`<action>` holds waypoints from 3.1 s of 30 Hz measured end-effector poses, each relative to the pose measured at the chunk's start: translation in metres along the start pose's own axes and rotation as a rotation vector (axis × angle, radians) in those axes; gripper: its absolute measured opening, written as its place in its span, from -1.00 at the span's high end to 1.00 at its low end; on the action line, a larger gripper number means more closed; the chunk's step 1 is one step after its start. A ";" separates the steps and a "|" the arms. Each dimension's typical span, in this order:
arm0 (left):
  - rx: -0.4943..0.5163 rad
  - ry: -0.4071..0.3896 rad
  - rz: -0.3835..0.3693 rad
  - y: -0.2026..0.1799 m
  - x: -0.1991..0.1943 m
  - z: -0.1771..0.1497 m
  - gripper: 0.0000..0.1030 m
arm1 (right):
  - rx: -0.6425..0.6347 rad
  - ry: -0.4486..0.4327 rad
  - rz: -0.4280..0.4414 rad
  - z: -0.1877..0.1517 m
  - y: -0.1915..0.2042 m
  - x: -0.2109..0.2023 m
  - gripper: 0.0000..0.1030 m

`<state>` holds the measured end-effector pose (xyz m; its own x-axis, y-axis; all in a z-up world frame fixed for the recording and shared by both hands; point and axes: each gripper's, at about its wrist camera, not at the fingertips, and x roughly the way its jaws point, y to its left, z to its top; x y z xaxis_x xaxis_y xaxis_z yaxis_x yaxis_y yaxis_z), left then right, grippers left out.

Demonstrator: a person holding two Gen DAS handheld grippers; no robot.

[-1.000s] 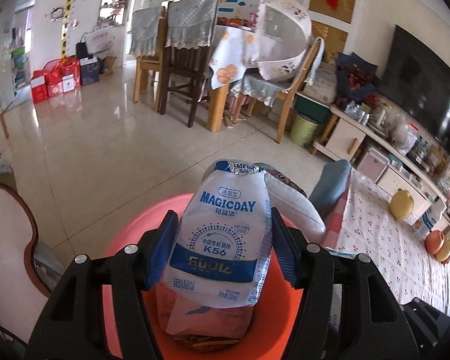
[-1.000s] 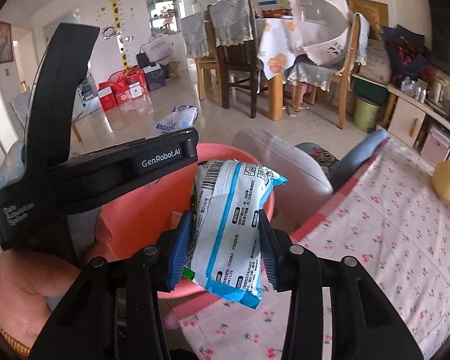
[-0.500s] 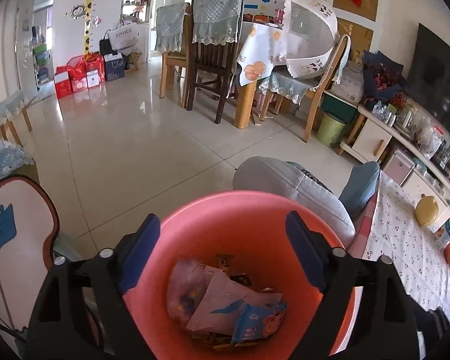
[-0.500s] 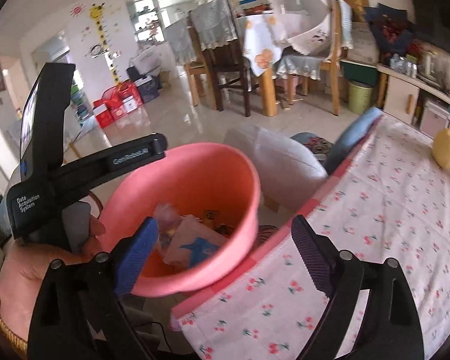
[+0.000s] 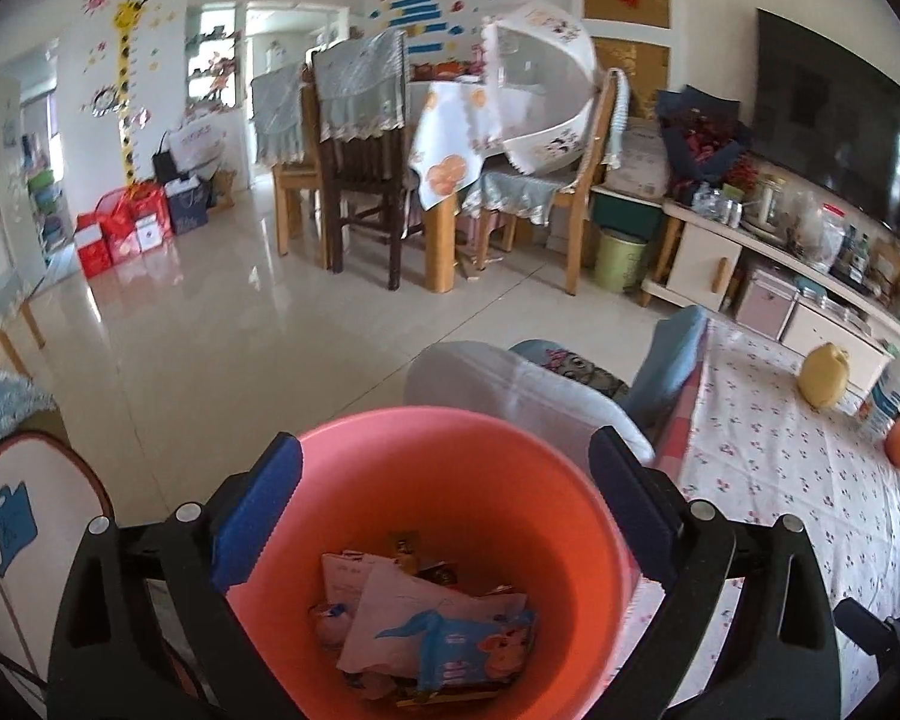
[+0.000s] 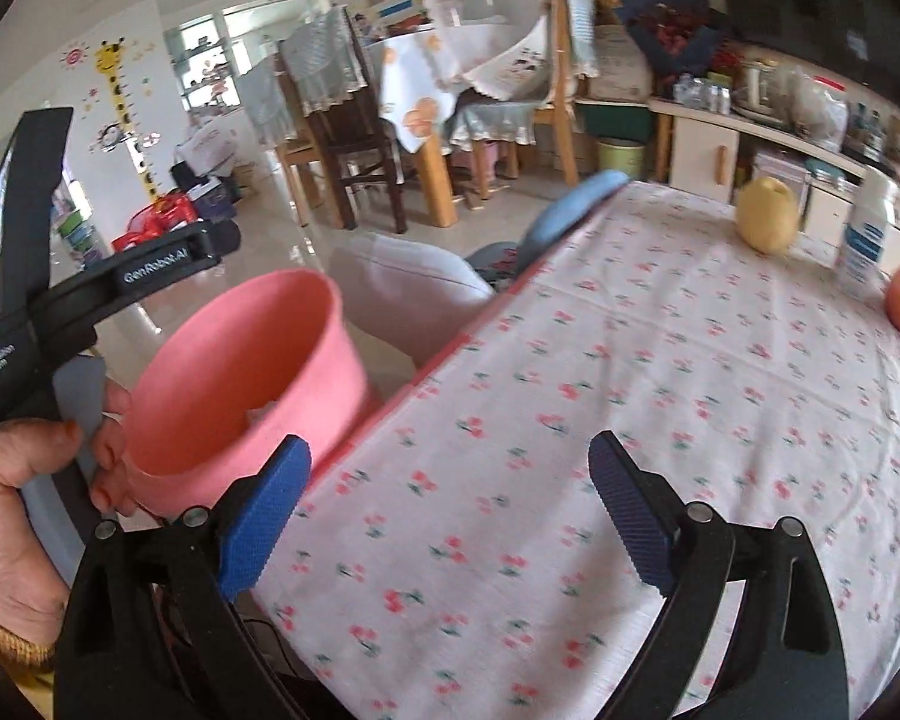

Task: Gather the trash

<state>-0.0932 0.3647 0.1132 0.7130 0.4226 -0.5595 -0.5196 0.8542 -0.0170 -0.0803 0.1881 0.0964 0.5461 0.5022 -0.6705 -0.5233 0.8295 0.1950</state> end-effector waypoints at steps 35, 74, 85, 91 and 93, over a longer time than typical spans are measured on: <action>0.365 -0.050 -0.398 -0.209 -0.118 -0.095 -0.92 | 0.158 -0.142 -0.413 -0.101 -0.127 -0.168 -0.81; 0.352 -0.114 -0.570 -0.215 -0.190 -0.136 -0.92 | 0.201 -0.302 -0.697 -0.165 -0.141 -0.266 -0.86; 0.366 -0.113 -0.576 -0.218 -0.189 -0.140 -0.92 | 0.198 -0.294 -0.701 -0.165 -0.143 -0.262 -0.86; 0.378 -0.105 -0.577 -0.221 -0.188 -0.141 -0.92 | 0.192 -0.288 -0.700 -0.166 -0.146 -0.256 -0.86; 0.378 -0.107 -0.576 -0.222 -0.187 -0.142 -0.92 | 0.191 -0.285 -0.696 -0.166 -0.147 -0.253 -0.86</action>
<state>-0.1777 0.0531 0.1041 0.8784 -0.1188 -0.4630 0.1411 0.9899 0.0136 -0.2504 -0.1017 0.1189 0.8686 -0.1282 -0.4786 0.1096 0.9917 -0.0667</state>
